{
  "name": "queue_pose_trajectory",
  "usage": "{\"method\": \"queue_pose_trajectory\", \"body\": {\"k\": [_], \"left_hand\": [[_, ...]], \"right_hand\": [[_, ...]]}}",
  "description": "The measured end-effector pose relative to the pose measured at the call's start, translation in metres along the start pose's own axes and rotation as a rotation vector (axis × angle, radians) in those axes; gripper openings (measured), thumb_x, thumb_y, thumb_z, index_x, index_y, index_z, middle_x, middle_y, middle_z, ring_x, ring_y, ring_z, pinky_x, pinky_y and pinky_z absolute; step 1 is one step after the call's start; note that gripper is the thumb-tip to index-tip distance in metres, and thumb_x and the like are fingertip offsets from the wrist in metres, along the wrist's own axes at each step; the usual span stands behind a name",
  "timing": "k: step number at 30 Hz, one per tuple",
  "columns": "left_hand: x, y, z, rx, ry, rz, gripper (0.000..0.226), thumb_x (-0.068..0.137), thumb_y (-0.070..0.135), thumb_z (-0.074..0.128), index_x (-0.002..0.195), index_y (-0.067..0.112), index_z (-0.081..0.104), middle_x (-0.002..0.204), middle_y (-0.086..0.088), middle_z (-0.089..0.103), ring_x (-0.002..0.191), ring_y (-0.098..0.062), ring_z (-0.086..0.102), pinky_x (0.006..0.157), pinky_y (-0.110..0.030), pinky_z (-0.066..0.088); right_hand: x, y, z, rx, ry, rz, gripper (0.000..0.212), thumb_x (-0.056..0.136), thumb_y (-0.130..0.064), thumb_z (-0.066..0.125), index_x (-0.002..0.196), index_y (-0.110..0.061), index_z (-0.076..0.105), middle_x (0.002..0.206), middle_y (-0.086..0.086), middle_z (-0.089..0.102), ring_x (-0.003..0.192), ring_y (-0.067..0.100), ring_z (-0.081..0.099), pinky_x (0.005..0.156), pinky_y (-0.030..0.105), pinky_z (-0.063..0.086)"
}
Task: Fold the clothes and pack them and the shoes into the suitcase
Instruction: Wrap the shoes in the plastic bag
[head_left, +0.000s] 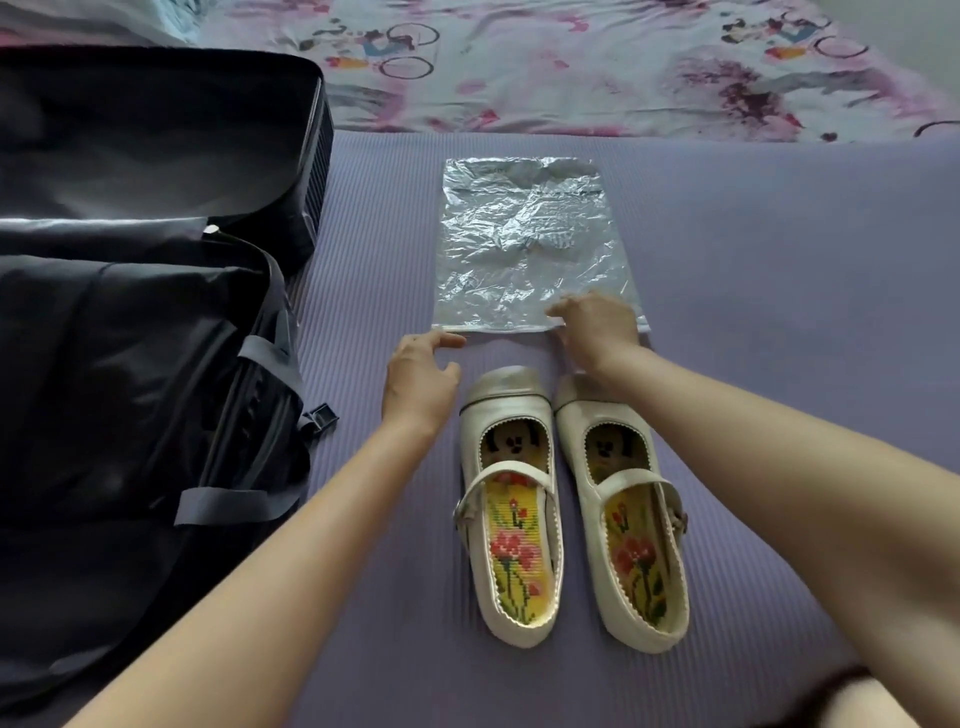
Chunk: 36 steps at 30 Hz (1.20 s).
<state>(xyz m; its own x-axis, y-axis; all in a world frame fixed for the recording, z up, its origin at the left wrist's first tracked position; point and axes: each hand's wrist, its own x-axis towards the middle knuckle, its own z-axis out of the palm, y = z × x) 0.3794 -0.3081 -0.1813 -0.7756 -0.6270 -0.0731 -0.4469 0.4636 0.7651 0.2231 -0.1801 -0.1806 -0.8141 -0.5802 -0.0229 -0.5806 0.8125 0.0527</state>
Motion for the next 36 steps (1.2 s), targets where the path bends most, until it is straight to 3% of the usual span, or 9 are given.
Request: {"method": "queue_pose_trajectory", "body": {"k": [6, 9, 12, 15, 17, 23, 28, 31, 36], "left_hand": [[0.006, 0.003, -0.001, -0.034, 0.039, 0.016, 0.026, 0.089, 0.009, 0.054, 0.110, 0.022, 0.065, 0.116, -0.005, 0.057, 0.105, -0.016, 0.055, 0.078, -0.023, 0.039], [0.000, 0.011, -0.001, -0.048, 0.033, 0.035, 0.027, 0.091, 0.009, 0.053, 0.113, 0.019, 0.063, 0.120, -0.004, 0.055, 0.110, -0.016, 0.053, 0.082, -0.024, 0.040], [-0.003, 0.013, 0.001, -0.048, -0.021, 0.030, 0.029, 0.090, 0.010, 0.053, 0.116, 0.019, 0.062, 0.122, -0.004, 0.057, 0.112, -0.017, 0.053, 0.084, -0.024, 0.040], [-0.004, 0.009, 0.002, -0.065, -0.038, 0.010, 0.032, 0.090, 0.008, 0.054, 0.119, 0.019, 0.061, 0.124, -0.004, 0.058, 0.114, -0.017, 0.053, 0.085, -0.024, 0.040], [-0.006, 0.006, 0.002, -0.076, -0.026, 0.018, 0.036, 0.089, 0.008, 0.055, 0.123, 0.019, 0.058, 0.126, -0.005, 0.056, 0.117, -0.020, 0.052, 0.087, -0.026, 0.041], [-0.009, 0.010, -0.007, 0.020, 0.084, 0.077, 0.051, 0.086, 0.028, 0.066, 0.133, 0.022, 0.049, 0.138, -0.008, 0.041, 0.133, -0.025, 0.031, 0.108, -0.037, 0.028], [-0.022, 0.019, -0.017, -0.215, 0.058, -0.006, 0.039, 0.083, 0.029, 0.070, 0.120, 0.020, 0.062, 0.125, -0.005, 0.059, 0.116, -0.017, 0.053, 0.098, -0.031, 0.042], [-0.033, 0.024, -0.023, -0.261, 0.098, -0.026, 0.032, 0.082, 0.020, 0.070, 0.114, 0.017, 0.066, 0.104, -0.002, 0.067, 0.093, -0.011, 0.059, 0.081, -0.022, 0.045], [-0.049, 0.023, -0.022, -0.283, 0.161, -0.060, 0.030, 0.081, 0.005, 0.065, 0.110, 0.012, 0.069, 0.102, -0.005, 0.070, 0.094, -0.013, 0.064, 0.087, -0.024, 0.049]], "right_hand": [[-0.005, 0.006, -0.010, 0.033, 0.111, -0.066, 0.026, 0.097, -0.022, 0.044, 0.111, -0.016, 0.066, 0.103, 0.013, 0.068, 0.093, 0.032, 0.064, 0.073, 0.033, 0.044], [-0.012, 0.001, -0.014, 0.103, -0.018, -0.166, 0.039, 0.096, -0.026, 0.051, 0.135, -0.024, 0.049, 0.125, 0.012, 0.061, 0.109, 0.029, 0.060, 0.080, 0.034, 0.045], [-0.007, -0.007, -0.010, 0.107, -0.136, -0.095, 0.061, 0.094, -0.014, 0.052, 0.148, -0.029, 0.028, 0.140, 0.015, 0.049, 0.127, 0.031, 0.048, 0.089, 0.038, 0.046], [-0.009, -0.017, -0.005, 0.023, -0.113, -0.081, 0.037, 0.095, -0.010, 0.046, 0.129, -0.020, 0.056, 0.122, 0.013, 0.063, 0.110, 0.031, 0.060, 0.083, 0.035, 0.047], [-0.016, -0.017, -0.003, -0.032, 0.001, -0.131, 0.029, 0.095, -0.010, 0.044, 0.114, -0.019, 0.065, 0.108, 0.009, 0.069, 0.097, 0.029, 0.065, 0.072, 0.030, 0.044], [-0.041, -0.007, -0.025, 0.151, 0.083, -0.096, 0.020, 0.090, -0.010, 0.052, 0.095, -0.021, 0.067, 0.096, 0.001, 0.070, 0.088, 0.024, 0.065, 0.068, 0.027, 0.036], [-0.068, -0.006, -0.049, 0.389, 0.071, 0.001, 0.007, 0.088, -0.027, 0.065, 0.091, -0.021, 0.069, 0.100, -0.006, 0.071, 0.093, 0.014, 0.064, 0.070, 0.024, 0.035], [-0.076, -0.009, -0.056, 0.597, 0.084, 0.068, 0.017, 0.084, -0.038, 0.069, 0.090, -0.022, 0.071, 0.100, -0.006, 0.071, 0.091, 0.013, 0.065, 0.076, 0.030, 0.049], [-0.080, -0.014, -0.066, 0.642, 0.163, 0.133, 0.014, 0.091, -0.028, 0.060, 0.098, -0.022, 0.071, 0.103, -0.005, 0.071, 0.096, 0.016, 0.065, 0.081, 0.034, 0.051]]}}
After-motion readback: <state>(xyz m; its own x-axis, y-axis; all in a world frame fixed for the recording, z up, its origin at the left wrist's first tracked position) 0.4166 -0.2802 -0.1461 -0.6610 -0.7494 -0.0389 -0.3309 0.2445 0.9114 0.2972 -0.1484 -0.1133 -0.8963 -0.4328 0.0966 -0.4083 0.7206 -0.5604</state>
